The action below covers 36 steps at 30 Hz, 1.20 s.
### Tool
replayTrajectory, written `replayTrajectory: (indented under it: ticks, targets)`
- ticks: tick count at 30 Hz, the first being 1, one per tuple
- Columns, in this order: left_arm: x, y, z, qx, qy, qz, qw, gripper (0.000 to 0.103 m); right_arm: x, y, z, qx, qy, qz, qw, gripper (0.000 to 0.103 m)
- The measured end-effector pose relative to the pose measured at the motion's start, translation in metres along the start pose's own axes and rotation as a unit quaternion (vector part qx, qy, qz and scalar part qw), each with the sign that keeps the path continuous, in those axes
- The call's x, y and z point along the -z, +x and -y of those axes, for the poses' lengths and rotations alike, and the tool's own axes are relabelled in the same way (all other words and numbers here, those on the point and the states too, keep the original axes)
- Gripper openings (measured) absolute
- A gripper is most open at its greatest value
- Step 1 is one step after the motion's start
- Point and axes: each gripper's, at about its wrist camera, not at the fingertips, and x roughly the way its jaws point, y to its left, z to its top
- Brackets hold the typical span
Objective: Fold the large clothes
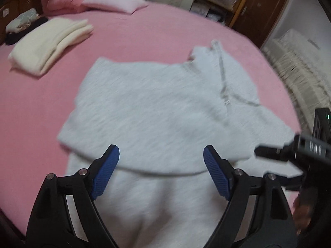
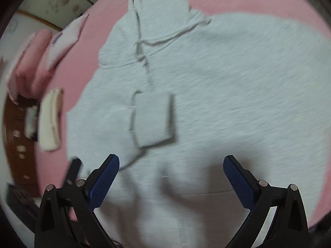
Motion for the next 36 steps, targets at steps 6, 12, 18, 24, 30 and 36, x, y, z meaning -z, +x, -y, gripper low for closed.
replayTrajectory:
  ticks: [6, 12, 18, 24, 30, 36]
  targets:
    - [0.026, 0.018, -0.076, -0.129, 0.025, -0.077, 0.9884, 0.082, -0.003, 0.042, 0.002, -0.020, 0.055, 0.058, 0.997, 0.067]
    - [0.010, 0.045, -0.117, -0.136, 0.031, -0.099, 0.9853, 0.082, -0.016, 0.013, -0.017, -0.049, -0.031, 0.089, 0.994, 0.010]
    - [-0.002, 0.059, -0.127, -0.088, 0.016, -0.110, 0.9898, 0.072, -0.016, -0.084, 0.001, -0.048, -0.027, 0.197, 0.979, 0.007]
    - [-0.001, 0.051, -0.124, -0.071, 0.026, -0.109, 0.9911, 0.060, 0.001, -0.104, 0.055, 0.028, 0.012, 0.191, 0.981, 0.007]
    - [-0.002, 0.055, -0.120, -0.069, 0.048, -0.122, 0.9890, 0.044, 0.022, -0.043, 0.112, 0.111, 0.106, 0.118, 0.981, 0.007]
    - [-0.013, 0.052, -0.113, -0.092, 0.053, -0.147, 0.9835, 0.044, 0.041, -0.044, 0.114, 0.214, 0.178, 0.152, 0.949, 0.019]
